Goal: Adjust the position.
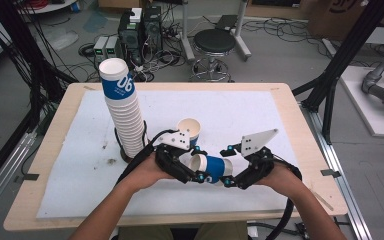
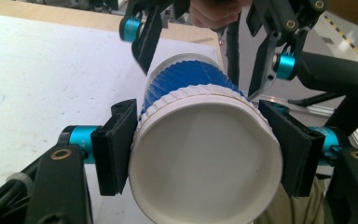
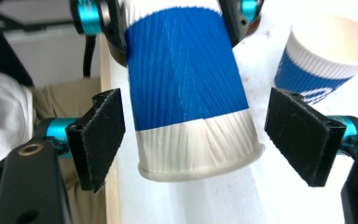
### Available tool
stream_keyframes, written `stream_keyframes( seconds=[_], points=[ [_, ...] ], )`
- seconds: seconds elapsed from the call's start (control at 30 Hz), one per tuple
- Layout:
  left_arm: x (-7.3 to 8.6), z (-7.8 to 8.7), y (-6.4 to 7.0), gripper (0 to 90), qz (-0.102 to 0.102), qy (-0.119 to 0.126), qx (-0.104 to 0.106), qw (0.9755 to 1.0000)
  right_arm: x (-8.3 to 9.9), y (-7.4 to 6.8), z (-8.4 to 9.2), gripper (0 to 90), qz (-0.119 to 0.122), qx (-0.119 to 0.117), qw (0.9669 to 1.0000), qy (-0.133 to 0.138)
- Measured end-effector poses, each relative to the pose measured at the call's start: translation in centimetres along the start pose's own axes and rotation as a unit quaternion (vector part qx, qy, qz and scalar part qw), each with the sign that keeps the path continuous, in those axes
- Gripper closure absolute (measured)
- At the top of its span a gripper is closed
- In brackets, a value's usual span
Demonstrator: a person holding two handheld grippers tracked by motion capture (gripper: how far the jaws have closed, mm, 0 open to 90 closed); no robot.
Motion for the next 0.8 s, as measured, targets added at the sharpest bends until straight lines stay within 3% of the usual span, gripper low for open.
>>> stream_keyframes(
  seconds=[0.2,0.4,0.57,0.8],
  points=[
    [0.5,0.4,-0.2,31.0,0.012,0.040,-0.004,0.9991,0.6,0.2,0.9,20.6,-0.025,0.007,0.9971,0.072],
    [1.2,0.8,-0.4,31.0,0.017,0.069,-0.009,0.9974,1.1,0.2,1.6,20.6,-0.043,0.028,0.9899,0.132],
    [1.6,1.3,-0.4,31.0,0.020,0.093,-0.015,0.9954,1.8,0.3,1.9,20.5,-0.053,0.040,0.9862,0.151],
    [2.1,1.8,-0.3,31.0,0.024,0.123,-0.013,0.9921,2.8,0.1,2.2,20.1,-0.066,0.034,0.9796,0.187]
  ],
)
Point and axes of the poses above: each handheld gripper's, and its own axes: z roughly backward along the jaws, x roughly out of its underside, y roughly to its right, the point moved 4 cm from there along -z, roughly forward along the jaws, and after that the axes turned 4 degrees about -z, right-handed, at the moved point
